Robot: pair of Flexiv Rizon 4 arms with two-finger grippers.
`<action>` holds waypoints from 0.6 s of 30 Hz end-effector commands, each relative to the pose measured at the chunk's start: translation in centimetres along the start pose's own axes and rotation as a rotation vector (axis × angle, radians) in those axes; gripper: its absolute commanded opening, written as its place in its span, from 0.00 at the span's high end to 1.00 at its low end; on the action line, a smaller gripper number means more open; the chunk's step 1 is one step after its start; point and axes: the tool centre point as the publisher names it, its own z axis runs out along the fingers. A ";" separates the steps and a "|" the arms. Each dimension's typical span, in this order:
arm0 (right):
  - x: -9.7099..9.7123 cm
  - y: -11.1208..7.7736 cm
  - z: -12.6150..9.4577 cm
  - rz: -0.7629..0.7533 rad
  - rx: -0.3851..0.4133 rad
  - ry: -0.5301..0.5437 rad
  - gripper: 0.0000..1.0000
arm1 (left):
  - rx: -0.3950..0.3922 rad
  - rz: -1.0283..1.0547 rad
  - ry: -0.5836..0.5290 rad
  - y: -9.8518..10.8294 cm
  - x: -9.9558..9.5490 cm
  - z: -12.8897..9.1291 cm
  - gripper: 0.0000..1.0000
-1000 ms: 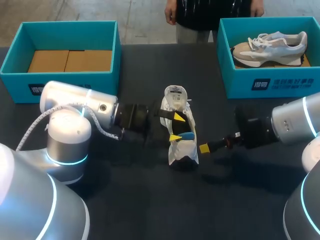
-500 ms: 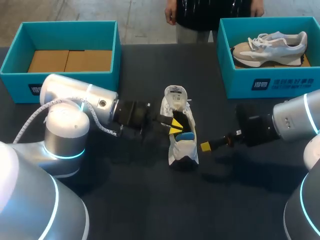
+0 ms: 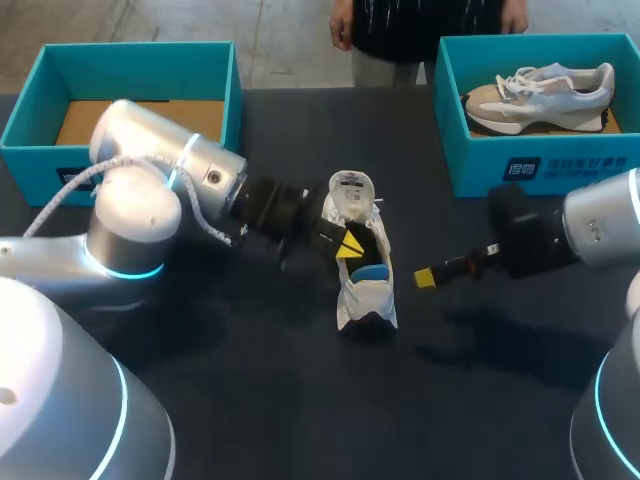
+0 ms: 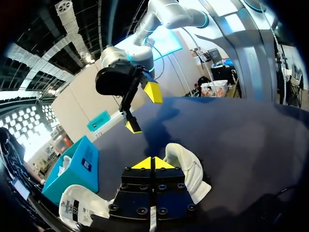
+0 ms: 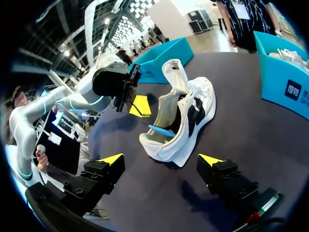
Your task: Take the shoe out of the shoebox, open the shoe tongue, remove and reinsert the insole, then place the shoe into the shoebox
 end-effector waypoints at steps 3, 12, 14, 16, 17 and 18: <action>0.2 0.2 -1.4 -0.001 -0.001 0.019 0.00 | -0.003 0.007 0.081 0.1 -0.5 -0.4 1.00; 0.4 0.5 -1.5 -0.002 -0.002 0.028 0.00 | -0.003 0.007 0.081 0.1 -0.5 -0.4 1.00; 0.4 0.5 -1.5 -0.002 -0.002 0.028 0.00 | -0.003 0.007 0.081 0.1 -0.5 -0.4 1.00; 0.4 0.5 -1.5 -0.002 -0.002 0.028 0.00 | -0.003 0.007 0.081 0.1 -0.5 -0.4 1.00; 0.4 0.5 -1.5 -0.002 -0.002 0.028 0.00 | -0.003 0.007 0.081 0.1 -0.5 -0.4 1.00; 0.4 0.5 -1.5 -0.002 -0.002 0.028 0.00 | -0.003 0.007 0.081 0.1 -0.5 -0.4 1.00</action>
